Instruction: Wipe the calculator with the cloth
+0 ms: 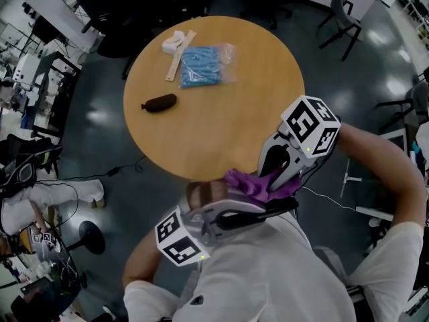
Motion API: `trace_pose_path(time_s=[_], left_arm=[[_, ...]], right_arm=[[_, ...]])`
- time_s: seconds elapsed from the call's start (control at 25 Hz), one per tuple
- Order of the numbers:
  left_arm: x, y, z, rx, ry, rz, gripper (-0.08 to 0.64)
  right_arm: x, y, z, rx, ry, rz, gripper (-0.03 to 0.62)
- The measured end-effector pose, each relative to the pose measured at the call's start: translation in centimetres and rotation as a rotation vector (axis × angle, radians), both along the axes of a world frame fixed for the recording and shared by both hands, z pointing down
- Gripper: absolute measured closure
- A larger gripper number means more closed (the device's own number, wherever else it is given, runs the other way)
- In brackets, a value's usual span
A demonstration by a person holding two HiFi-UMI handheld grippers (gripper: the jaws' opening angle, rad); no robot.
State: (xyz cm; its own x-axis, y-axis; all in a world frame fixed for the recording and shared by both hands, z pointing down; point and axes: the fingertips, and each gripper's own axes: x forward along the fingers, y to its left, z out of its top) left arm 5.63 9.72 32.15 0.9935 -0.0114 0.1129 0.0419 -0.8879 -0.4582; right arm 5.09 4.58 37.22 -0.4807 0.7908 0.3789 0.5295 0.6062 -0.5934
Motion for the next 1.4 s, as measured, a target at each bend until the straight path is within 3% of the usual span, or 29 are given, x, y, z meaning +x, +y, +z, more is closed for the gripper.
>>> trace_pose_path(time_s=[0.2,0.44,0.56,1.4], left_arm=[[0.3,0.8,-0.9,0.007,0.016,0.025,0.506],[0.8,1.8,-2.1,0.021,0.036,0.065,0.506],[1.0,2.2,-2.7,0.028,0.044,0.089,0.506],[1.2,1.5,-3.4,-0.022,0.111,0.116,0.506]], right_arm=[[-0.1,0.7,-0.3,-0.079,-0.012,0.008,0.495],[0.1,1.8,-0.7,-0.301,0.003,-0.010,0.495],[0.0,2.3,-0.8,-0.368,0.003,-0.029,0.495],[-0.5,3.9,1.0,-0.512,0.024,-0.086,0.495]])
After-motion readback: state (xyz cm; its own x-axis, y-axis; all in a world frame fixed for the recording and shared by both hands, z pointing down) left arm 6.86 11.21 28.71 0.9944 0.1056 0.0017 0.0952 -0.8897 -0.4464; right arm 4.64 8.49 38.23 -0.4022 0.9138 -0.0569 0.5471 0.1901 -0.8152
